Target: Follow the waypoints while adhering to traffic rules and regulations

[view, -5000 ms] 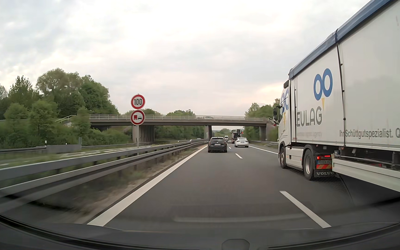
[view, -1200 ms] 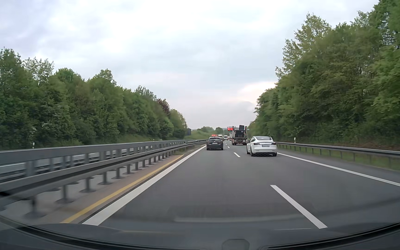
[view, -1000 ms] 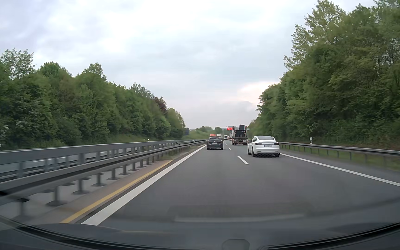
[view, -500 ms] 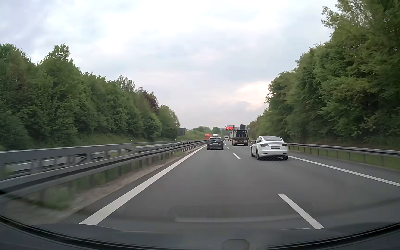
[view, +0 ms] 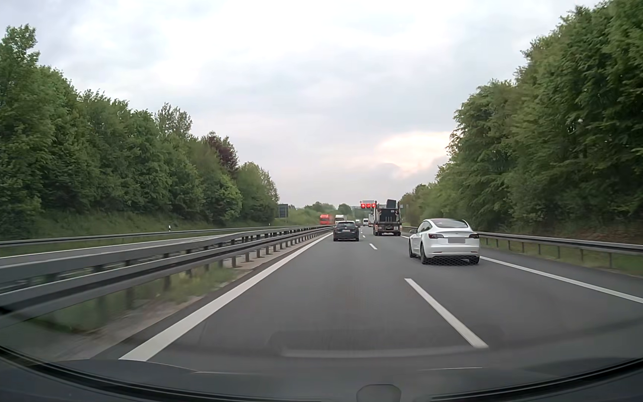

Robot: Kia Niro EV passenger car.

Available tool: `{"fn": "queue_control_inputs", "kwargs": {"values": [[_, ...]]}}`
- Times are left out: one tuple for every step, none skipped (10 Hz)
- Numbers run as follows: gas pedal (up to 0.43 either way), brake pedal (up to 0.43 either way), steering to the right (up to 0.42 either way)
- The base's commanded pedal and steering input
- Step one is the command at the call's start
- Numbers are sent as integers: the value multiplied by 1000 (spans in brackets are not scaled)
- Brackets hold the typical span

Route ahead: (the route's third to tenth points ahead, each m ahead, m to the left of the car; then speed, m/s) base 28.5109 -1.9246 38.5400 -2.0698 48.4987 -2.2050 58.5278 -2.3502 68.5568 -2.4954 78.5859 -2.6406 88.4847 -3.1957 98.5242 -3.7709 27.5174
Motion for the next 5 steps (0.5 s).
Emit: {"fn": "queue_control_inputs", "kwargs": {"values": [[67,0,3],[79,0,3],[79,0,3],[79,0,3],[79,0,3]]}}
